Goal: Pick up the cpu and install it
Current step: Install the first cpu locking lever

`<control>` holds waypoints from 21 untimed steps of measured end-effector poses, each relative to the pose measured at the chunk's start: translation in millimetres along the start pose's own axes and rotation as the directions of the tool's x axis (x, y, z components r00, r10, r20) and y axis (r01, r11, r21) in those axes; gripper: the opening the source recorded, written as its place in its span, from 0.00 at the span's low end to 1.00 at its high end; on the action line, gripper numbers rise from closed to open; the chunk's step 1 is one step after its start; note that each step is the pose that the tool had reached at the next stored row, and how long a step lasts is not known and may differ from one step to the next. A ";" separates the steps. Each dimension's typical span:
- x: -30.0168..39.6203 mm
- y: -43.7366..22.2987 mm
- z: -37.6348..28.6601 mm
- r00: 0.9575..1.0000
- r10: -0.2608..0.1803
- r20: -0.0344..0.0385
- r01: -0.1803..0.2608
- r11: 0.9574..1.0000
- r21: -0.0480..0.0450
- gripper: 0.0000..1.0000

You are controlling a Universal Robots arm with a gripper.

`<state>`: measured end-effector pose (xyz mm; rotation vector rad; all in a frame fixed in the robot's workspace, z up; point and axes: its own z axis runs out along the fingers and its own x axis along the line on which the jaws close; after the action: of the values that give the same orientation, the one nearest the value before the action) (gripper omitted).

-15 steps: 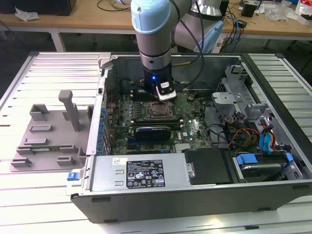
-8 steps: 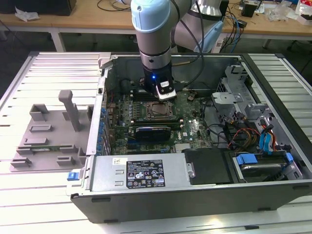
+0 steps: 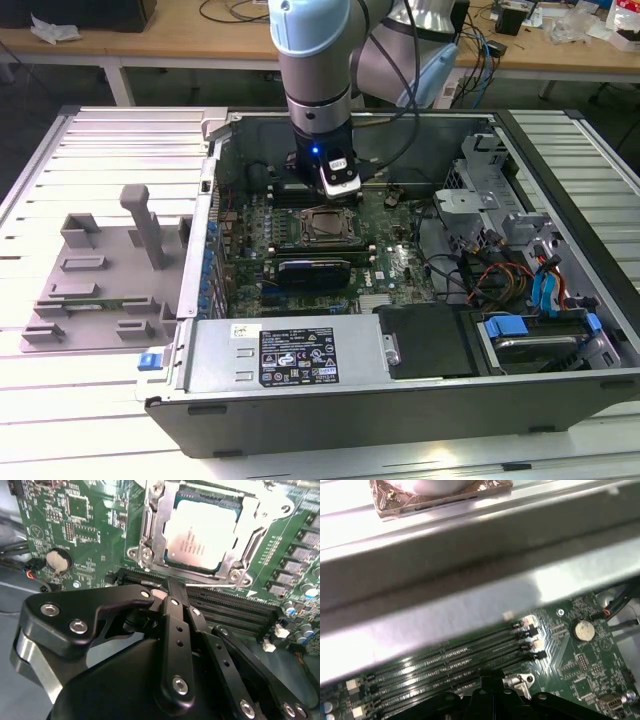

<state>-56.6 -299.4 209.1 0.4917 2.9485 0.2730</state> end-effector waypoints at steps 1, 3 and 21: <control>0.3 0.9 0.1 1.000 0.000 0.000 0.000 1.000 0.000 0.11; 0.6 1.6 0.3 1.000 0.000 0.000 0.000 1.000 0.000 0.11; 4.1 1.7 10.5 1.000 -0.003 0.012 0.003 1.000 0.001 0.11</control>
<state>-58.1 -294.8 198.8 0.4879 2.9372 0.2675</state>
